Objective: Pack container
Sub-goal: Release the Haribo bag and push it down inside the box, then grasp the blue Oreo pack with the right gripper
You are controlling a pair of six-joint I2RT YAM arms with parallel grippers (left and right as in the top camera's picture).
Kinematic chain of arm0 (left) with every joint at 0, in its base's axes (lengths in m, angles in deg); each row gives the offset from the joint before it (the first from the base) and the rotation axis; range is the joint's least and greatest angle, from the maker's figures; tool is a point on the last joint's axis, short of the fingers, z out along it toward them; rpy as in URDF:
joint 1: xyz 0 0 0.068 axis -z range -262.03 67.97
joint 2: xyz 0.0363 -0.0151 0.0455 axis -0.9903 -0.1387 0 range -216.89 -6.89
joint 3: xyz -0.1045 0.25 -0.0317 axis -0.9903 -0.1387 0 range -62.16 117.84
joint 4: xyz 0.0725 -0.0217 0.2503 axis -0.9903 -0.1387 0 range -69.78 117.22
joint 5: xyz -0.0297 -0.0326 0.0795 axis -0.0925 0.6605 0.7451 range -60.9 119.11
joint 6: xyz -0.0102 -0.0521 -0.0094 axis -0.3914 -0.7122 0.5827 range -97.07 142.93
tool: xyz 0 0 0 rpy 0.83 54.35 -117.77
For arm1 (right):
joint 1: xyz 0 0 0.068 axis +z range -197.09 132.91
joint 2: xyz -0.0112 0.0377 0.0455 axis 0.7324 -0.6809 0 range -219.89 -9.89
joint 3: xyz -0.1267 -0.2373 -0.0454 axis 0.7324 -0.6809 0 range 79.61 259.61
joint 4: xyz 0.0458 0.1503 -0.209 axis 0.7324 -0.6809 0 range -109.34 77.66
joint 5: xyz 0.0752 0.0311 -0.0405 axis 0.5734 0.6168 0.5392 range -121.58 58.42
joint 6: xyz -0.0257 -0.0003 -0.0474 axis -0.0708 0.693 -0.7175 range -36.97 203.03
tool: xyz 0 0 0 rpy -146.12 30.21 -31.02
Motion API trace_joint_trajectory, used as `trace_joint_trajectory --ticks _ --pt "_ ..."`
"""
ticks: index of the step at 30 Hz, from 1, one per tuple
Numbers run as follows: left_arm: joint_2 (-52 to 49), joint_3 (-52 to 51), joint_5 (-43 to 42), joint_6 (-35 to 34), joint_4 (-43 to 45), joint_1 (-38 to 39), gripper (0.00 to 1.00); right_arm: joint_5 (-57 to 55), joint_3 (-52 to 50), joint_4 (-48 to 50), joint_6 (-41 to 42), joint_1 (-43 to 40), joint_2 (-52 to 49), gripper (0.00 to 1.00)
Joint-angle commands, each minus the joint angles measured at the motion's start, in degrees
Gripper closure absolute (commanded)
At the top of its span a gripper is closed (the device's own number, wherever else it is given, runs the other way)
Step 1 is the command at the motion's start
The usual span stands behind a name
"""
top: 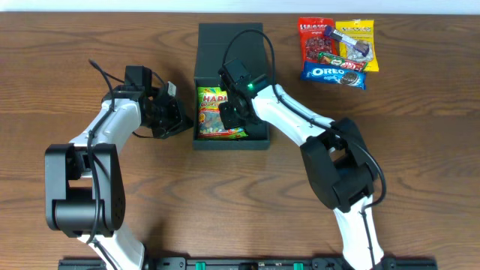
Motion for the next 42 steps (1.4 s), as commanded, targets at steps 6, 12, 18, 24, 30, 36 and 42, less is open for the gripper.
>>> trace_joint_trajectory --ticks 6,12,18,24,30,36,42 --pt "-0.70 0.00 -1.31 -0.02 -0.02 0.46 0.94 2.32 11.47 -8.50 -4.11 1.11 -1.77 0.99" --pt "-0.70 0.00 -1.29 0.00 -0.02 0.46 0.94 -3.26 21.64 -15.26 -6.34 -2.29 1.38 0.99" --pt "-0.70 0.00 -0.66 0.00 0.02 0.46 0.94 -3.21 22.84 -16.00 -6.60 -14.53 5.05 0.99" --pt "-0.68 0.00 0.76 -0.07 0.00 0.44 0.94 -6.34 22.45 -16.41 -7.19 -28.20 4.81 0.87" --pt "-0.68 0.00 0.76 -0.26 0.00 0.44 0.94 -7.04 20.09 -13.60 -29.40 -32.83 4.81 0.40" --pt "-0.68 0.00 0.76 -0.48 0.02 0.44 0.94 -6.62 12.22 -7.43 -41.55 -32.81 4.81 0.01" --pt "-0.68 0.02 0.66 -1.55 0.04 0.44 0.94 -7.13 3.91 0.04 -44.17 -33.22 4.81 0.04"
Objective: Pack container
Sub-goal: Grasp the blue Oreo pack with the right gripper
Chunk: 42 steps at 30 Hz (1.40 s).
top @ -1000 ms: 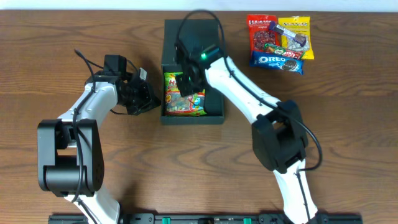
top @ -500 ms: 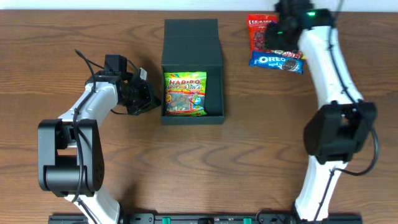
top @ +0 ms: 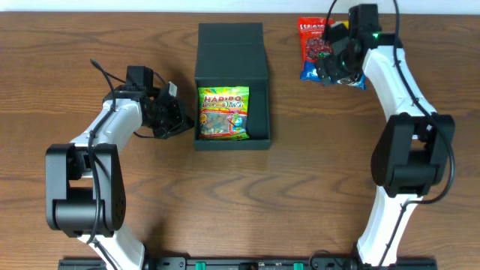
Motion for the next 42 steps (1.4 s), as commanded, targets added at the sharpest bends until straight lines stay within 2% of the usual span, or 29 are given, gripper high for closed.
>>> trace_joint_trajectory --ticks 1,16,20,27,30,33,35,36,39,42 --pt "-0.68 0.02 0.24 -1.09 0.00 0.17 0.94 -0.17 -2.40 2.99 -3.06 -0.17 0.72 0.03" --pt "-0.68 0.02 0.22 -1.31 -0.02 0.17 0.94 -1.22 -13.62 19.30 -2.78 -0.15 0.72 0.03" --pt "-0.68 0.02 0.22 -1.51 -0.02 0.17 0.94 -1.16 -14.27 16.61 -0.94 -0.09 0.46 0.03" --pt "-0.68 0.02 0.24 -1.51 0.00 0.17 0.94 0.11 -14.01 5.77 -0.61 2.05 0.63 0.04" --pt "-0.68 0.02 0.22 -1.57 0.00 0.17 0.94 0.09 -13.84 5.46 -0.59 3.72 0.63 0.06" --pt "-0.68 0.02 0.22 -1.97 0.00 0.17 0.94 0.07 -13.84 5.86 -0.04 4.85 0.63 0.17" --pt "-0.68 0.02 0.20 -2.23 -0.02 0.17 0.94 -0.11 -13.84 5.97 0.26 5.73 0.63 0.28" --pt "-0.68 0.02 0.20 -2.36 -0.02 0.17 0.94 -0.11 -13.84 5.97 0.28 6.10 0.63 0.43" --pt "-0.68 0.02 0.22 -2.36 -0.02 0.17 0.94 -0.20 -13.84 5.97 2.56 6.80 0.63 0.61" --pt "-0.48 0.04 0.31 -2.36 -0.02 0.17 0.94 -0.15 -13.84 5.95 7.41 6.99 0.63 0.70"
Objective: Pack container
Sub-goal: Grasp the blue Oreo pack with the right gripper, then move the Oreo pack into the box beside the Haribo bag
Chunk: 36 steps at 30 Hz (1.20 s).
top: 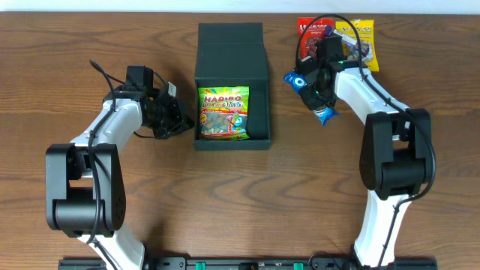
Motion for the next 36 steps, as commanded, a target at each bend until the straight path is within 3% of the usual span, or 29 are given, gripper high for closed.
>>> trace_joint_trajectory --ticks 1,7,13,19,28,36 --pt "-0.33 0.09 0.52 -0.44 -0.04 0.17 0.94 0.09 -0.13 -0.11 6.38 0.42 0.46 0.71" --pt "3.21 0.52 5.18 -0.39 -1.40 0.17 0.94 0.11 1.46 -2.95 15.50 0.96 0.48 0.84" --pt "10.67 1.11 12.79 -0.13 -6.12 0.17 0.94 0.11 12.04 -14.10 23.02 3.23 1.36 0.94" --pt "20.31 1.11 15.96 0.20 -9.77 0.17 0.94 2.97 26.77 -28.74 33.97 7.58 3.10 0.94" --pt "27.06 1.11 16.96 0.24 -13.46 0.17 0.93 4.76 22.36 -31.93 47.74 18.56 3.41 0.98" --pt "27.12 1.11 16.94 1.09 -15.02 0.17 0.93 -4.09 19.15 -29.14 54.73 23.82 3.41 0.98"
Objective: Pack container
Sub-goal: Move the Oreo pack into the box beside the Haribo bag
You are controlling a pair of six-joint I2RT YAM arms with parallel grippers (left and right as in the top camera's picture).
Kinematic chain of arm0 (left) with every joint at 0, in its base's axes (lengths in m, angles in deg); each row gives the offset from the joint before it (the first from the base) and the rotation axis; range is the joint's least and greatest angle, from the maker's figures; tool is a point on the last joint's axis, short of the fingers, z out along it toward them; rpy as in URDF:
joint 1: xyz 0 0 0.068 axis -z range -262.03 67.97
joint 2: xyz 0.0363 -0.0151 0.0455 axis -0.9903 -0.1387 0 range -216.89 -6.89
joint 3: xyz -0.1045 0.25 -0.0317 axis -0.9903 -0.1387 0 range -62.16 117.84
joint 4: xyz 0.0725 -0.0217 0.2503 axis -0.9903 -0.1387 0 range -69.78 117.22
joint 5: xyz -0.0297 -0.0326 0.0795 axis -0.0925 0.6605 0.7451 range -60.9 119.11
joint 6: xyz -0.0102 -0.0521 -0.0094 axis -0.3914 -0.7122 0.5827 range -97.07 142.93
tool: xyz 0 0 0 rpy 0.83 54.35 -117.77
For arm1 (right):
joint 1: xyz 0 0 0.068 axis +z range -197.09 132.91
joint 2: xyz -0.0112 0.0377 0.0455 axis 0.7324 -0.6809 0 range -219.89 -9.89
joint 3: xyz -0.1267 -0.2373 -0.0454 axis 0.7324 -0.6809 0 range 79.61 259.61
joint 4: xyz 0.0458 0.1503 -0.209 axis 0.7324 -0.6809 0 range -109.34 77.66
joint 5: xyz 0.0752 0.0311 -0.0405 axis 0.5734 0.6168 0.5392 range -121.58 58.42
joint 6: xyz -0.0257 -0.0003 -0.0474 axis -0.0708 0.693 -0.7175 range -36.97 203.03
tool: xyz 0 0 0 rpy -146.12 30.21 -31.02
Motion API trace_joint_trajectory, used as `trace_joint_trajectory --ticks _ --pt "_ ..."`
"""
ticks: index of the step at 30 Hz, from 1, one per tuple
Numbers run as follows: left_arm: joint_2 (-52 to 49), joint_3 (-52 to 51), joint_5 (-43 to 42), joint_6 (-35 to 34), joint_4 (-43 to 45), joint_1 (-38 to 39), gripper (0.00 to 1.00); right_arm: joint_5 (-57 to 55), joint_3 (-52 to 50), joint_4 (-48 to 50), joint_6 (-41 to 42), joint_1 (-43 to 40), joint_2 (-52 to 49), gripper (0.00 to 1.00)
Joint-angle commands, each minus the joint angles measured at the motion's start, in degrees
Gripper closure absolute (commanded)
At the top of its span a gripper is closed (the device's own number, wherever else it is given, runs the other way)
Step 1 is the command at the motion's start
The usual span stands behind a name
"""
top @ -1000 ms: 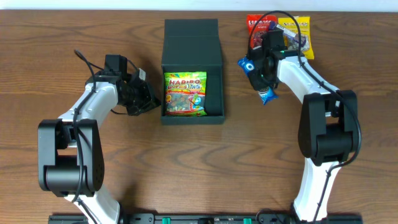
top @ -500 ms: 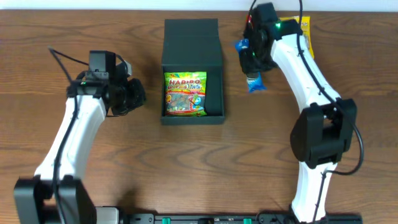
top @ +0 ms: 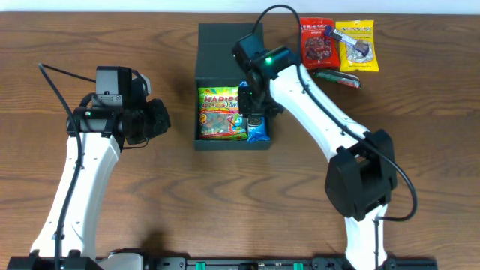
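Note:
The dark green box (top: pixel 259 66) stands open at the table's middle, its lid folded back. A Haribo bag (top: pixel 222 112) lies flat inside. A blue Oreo pack (top: pixel 257 132) stands on edge along the box's right inner wall. My right gripper (top: pixel 251 103) reaches down into the box and is shut on the pack's upper part. My left gripper (top: pixel 155 120) hangs left of the box, apart from its wall. Its fingers are too dark to read.
At the back right lie a red candy bag (top: pixel 317 43), a yellow snack bag (top: pixel 357 45) and a small green-and-red pack (top: pixel 341 77).
My right gripper carried the Oreo pack from the air right of the box to inside it, against the right wall. The left arm has drawn back leftward, away from the box's left wall.
My right gripper was in the box over the Haribo bag while the left gripper stayed at the box's left wall. The right gripper then reached the snack pile, then held the Oreo pack in the air. Now the pack is in the box.

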Motion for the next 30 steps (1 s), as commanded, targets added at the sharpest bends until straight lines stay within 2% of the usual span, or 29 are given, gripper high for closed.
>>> trace_joint_trajectory --ticks 1,7,9,10,13,16,17,27,28,29,30 --pt "0.70 1.05 0.61 1.31 -0.26 0.17 0.93 -3.98 -0.09 1.40 4.39 0.17 0.85 0.98" --pt "0.70 1.05 0.61 2.14 -0.26 0.17 0.93 -5.66 -0.09 1.73 5.51 0.17 0.85 0.98" --pt "0.70 1.05 0.63 2.19 -0.24 0.17 0.93 -5.64 -0.09 1.66 5.51 0.20 0.83 0.94" --pt "0.70 1.05 0.63 2.19 -0.22 0.17 0.93 -5.64 -0.09 1.66 5.49 0.24 0.83 0.87" --pt "0.70 1.05 0.66 2.38 -0.02 0.17 0.92 -5.68 -0.09 1.66 5.20 0.28 0.85 0.42" --pt "0.70 1.05 0.68 2.38 0.22 0.17 0.91 -5.73 -0.09 1.68 4.81 0.26 0.85 0.17" --pt "0.70 1.05 0.68 2.40 0.26 0.17 0.91 -5.92 -0.07 1.68 4.72 0.15 0.85 0.12" --pt "0.68 1.05 1.11 2.58 0.37 0.17 0.90 -11.74 0.74 2.19 3.72 -0.35 3.23 0.14" --pt "0.68 1.05 1.14 2.58 0.37 0.17 0.89 -12.37 0.79 2.75 3.65 -0.63 4.07 0.16" --pt "0.68 1.05 1.22 2.56 0.39 0.17 0.89 -12.28 0.79 3.23 3.13 -0.87 4.52 0.23" --pt "0.68 1.05 1.40 2.56 0.39 0.17 0.89 -11.74 0.79 3.96 2.38 -1.20 4.79 0.36"
